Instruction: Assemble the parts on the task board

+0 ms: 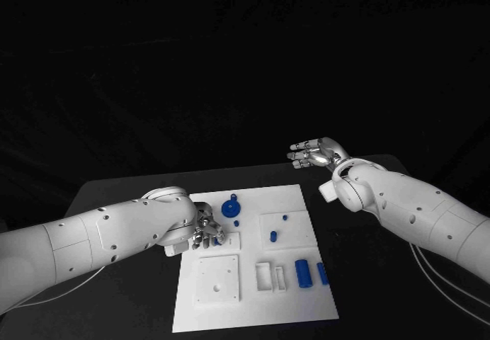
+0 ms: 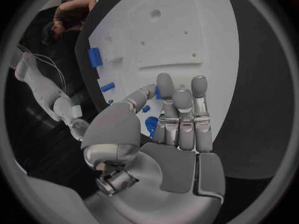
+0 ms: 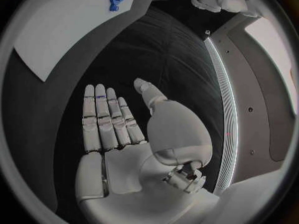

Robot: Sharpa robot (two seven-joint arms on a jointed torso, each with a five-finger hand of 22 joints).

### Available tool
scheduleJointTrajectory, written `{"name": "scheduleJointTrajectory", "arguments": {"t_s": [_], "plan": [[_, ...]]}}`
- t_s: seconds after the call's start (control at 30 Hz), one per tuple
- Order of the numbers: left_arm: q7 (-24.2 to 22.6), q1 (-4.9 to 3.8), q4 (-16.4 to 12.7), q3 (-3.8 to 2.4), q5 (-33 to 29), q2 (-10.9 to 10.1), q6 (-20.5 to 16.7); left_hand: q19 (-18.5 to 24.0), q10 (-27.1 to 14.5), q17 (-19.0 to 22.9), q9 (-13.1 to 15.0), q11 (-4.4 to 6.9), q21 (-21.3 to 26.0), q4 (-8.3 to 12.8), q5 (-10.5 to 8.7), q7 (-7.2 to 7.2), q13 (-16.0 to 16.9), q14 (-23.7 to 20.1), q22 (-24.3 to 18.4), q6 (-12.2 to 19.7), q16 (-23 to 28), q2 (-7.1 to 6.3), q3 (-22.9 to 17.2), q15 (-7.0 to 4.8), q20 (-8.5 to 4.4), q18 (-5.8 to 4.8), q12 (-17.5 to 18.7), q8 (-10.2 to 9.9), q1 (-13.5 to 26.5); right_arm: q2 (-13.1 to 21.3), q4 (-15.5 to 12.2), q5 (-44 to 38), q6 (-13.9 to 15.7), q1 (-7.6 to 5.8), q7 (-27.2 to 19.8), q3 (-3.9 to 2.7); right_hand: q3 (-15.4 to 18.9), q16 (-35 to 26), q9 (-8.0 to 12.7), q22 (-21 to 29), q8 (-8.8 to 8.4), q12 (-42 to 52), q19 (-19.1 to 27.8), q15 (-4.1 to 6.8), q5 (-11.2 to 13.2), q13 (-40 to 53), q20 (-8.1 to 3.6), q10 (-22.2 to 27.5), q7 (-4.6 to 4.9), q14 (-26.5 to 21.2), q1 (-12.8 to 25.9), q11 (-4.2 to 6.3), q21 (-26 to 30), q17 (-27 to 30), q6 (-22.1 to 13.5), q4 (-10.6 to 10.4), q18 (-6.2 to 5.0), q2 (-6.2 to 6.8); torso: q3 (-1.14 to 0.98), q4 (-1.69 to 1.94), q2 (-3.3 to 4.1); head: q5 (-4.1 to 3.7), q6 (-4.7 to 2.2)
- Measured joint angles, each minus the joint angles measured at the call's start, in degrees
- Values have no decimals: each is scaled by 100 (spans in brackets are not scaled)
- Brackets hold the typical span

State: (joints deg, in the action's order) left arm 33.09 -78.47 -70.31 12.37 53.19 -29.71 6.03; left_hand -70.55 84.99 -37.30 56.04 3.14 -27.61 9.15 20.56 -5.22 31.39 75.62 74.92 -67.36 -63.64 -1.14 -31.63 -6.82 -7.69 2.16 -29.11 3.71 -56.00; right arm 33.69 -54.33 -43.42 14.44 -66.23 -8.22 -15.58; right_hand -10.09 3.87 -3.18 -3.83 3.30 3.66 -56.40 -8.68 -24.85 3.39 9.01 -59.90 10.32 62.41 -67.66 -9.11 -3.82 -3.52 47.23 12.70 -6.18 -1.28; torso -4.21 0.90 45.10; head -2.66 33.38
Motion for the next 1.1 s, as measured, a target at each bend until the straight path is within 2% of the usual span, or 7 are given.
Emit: {"name": "scheduleJointTrajectory", "arguments": {"t_s": [0.1,0.2,0.27,0.3,0.57,0.93,1.1], "plan": [[0,0,-1,0,1,0,-4,0,10,-8,4,-10,28,24,-244,-1,-6,1,0,-1,0,-1,-26,0,0,0,-15,-1,0,0,0,-1,0,2,-1,0,-21,0,0,0,0,0,0,0,0,0,0,0,0,0,0,0,0,0,0,21,0,0,0,0,-1,-6,-4],[0,0,-6,0,2,0,-6,-32,10,-19,36,-9,79,-65,-289,-11,-18,2,0,-12,0,-36,63,1,9,-48,-40,0,-34,3,0,-2,0,3,-2,0,-21,0,0,0,0,0,0,0,11,0,0,0,0,0,0,0,0,0,0,21,0,0,0,0,-1,-8,-5],[0,8,-9,5,3,7,-7,-41,11,-30,62,-9,118,-136,178,31,-27,13,-1,-70,0,15,605,6,0,-87,-84,0,-88,5,2,-3,0,3,-2,0,-21,0,0,0,0,0,0,0,27,0,0,0,0,0,0,0,0,0,1,21,0,0,0,1,-1,-13,-5],[0,11,-9,6,4,11,-9,-41,11,-35,48,-9,136,-128,248,32,-35,14,-1,-71,0,53,756,6,0,-87,-85,0,-128,6,2,-3,0,3,-2,0,-21,0,0,0,0,0,0,0,27,0,0,0,0,0,0,0,0,0,0,21,0,0,0,1,-1,-15,-5],[0,13,-9,7,20,17,-20,-63,18,-49,-14,-16,135,-160,277,37,-36,15,-1,-75,-27,93,888,5,19,-86,-110,0,-168,8,2,-5,-2,5,-3,0,-21,0,0,0,0,0,0,0,27,0,0,0,-1,0,0,0,0,0,1,21,0,0,0,2,0,-24,-5],[-1,15,-11,8,37,17,-28,-81,18,-63,-21,-16,135,-265,198,72,-31,36,-1,-110,-27,93,993,-15,1,-86,-154,-11,-168,10,2,-7,-5,5,-3,0,-21,0,0,0,0,0,0,1,27,0,0,0,-1,1,0,0,0,-1,1,20,0,0,0,4,2,-38,0],[-3,17,-12,8,44,18,-36,-81,19,-63,-19,-16,134,-376,-114,94,-31,36,3,-131,-27,93,1104,-15,1,-86,-172,-11,-168,7,4,-7,-6,6,-3,0,-21,0,0,0,0,0,0,1,26,0,0,0,-1,1,0,0,0,-1,2,20,0,0,3,4,3,-35,-6]]}}
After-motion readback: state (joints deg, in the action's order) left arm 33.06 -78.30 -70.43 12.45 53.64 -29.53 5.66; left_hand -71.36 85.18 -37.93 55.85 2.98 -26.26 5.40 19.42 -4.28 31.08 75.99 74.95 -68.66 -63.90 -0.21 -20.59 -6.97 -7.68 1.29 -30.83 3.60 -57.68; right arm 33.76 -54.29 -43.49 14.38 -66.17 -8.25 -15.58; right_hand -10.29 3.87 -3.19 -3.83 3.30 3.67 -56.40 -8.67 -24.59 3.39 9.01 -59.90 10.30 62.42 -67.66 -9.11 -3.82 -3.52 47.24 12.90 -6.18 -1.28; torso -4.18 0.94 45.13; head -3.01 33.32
